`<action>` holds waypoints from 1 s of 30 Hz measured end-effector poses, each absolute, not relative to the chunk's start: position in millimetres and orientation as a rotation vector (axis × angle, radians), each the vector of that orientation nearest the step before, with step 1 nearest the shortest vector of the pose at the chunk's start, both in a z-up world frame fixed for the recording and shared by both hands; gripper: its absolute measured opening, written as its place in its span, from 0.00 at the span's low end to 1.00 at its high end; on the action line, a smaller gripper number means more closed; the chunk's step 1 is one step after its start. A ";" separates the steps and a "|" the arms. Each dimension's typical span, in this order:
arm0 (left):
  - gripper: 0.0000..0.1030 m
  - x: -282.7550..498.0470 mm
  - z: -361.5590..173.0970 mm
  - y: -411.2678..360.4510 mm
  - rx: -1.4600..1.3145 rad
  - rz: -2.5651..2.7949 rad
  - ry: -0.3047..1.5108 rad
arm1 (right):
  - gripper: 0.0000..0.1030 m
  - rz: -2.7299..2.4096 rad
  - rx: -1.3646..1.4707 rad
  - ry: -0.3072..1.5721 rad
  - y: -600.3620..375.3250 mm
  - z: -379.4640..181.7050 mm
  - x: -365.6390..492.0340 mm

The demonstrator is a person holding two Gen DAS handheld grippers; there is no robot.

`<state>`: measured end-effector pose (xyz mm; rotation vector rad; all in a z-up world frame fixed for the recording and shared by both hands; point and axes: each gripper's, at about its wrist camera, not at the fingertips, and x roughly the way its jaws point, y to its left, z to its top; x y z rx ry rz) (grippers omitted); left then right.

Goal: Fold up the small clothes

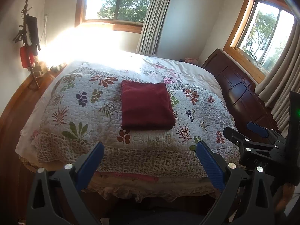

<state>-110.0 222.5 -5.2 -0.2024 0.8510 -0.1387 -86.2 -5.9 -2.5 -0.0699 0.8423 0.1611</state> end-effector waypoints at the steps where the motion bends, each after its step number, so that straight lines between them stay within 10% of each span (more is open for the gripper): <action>1: 0.96 -110.2 -5.0 222.3 -0.202 -0.140 0.850 | 0.97 0.160 -0.070 0.842 -5.7 -2.2 -86.3; 30: 0.96 -96.3 -6.6 219.6 -0.193 -0.148 0.867 | 0.97 0.145 -0.079 0.815 -3.8 4.2 -74.2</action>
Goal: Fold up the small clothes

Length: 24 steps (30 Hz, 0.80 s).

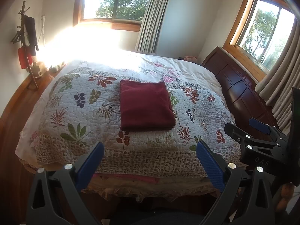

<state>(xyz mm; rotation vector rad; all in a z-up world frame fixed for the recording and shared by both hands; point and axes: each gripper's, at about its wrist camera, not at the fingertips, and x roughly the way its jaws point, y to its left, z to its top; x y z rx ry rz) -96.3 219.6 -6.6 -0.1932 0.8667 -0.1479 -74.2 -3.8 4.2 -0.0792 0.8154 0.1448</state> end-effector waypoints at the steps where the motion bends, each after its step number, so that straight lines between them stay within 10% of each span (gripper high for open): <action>1: 0.96 -95.2 -7.1 219.3 -0.192 -0.147 0.870 | 0.97 0.145 -0.079 0.815 -3.6 4.7 -73.3; 24: 0.96 -78.9 -11.6 222.1 -0.192 -0.158 0.896 | 0.97 0.140 -0.072 0.826 1.7 1.2 -62.5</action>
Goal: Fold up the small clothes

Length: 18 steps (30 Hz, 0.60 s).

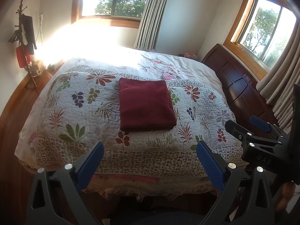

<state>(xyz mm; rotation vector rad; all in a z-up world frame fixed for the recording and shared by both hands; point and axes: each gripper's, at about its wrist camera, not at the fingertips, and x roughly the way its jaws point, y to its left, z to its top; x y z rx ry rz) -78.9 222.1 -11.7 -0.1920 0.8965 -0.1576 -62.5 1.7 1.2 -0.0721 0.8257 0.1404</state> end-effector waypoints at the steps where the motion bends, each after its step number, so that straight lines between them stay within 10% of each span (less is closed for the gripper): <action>1: 0.96 -78.2 -12.0 221.8 -0.191 -0.158 0.898 | 0.97 0.141 -0.072 0.826 1.1 1.6 -62.5; 18: 0.96 -70.8 -13.5 219.4 -0.187 -0.173 0.905 | 0.97 0.136 -0.069 0.830 -0.9 -2.4 -55.7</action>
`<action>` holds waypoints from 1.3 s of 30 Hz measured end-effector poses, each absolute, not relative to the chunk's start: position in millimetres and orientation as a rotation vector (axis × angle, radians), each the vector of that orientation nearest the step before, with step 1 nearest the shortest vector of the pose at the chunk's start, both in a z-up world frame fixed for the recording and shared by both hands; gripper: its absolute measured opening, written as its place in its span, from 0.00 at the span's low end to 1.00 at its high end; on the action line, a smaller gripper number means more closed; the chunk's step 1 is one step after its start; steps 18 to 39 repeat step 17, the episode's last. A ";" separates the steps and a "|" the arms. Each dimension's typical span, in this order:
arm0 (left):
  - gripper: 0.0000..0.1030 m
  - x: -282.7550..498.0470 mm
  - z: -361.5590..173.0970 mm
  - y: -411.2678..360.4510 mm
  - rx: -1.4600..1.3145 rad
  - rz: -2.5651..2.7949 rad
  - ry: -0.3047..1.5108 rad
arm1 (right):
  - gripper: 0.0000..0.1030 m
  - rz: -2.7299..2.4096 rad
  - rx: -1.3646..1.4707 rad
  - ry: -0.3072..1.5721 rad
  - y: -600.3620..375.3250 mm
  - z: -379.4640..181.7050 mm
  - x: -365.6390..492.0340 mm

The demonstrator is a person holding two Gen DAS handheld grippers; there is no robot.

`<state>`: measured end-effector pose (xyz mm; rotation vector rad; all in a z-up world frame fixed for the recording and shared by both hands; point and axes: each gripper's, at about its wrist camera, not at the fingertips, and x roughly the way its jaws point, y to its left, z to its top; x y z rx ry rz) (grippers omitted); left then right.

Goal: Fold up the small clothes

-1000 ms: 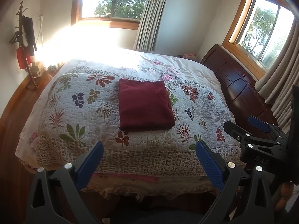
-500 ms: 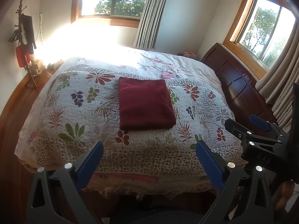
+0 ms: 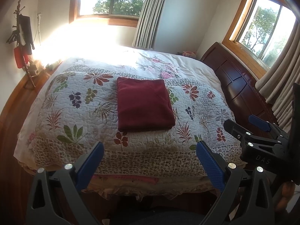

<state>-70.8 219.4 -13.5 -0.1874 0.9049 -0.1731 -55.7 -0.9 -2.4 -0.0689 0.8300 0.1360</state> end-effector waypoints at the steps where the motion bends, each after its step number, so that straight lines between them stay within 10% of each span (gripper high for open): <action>1: 0.96 -70.7 -13.5 219.4 -0.188 -0.173 0.905 | 0.97 0.137 -0.070 0.831 -1.9 -3.1 -55.0; 39: 0.96 -65.4 -14.8 224.1 -0.191 -0.173 0.905 | 0.97 0.136 -0.078 0.830 0.0 -2.6 -48.9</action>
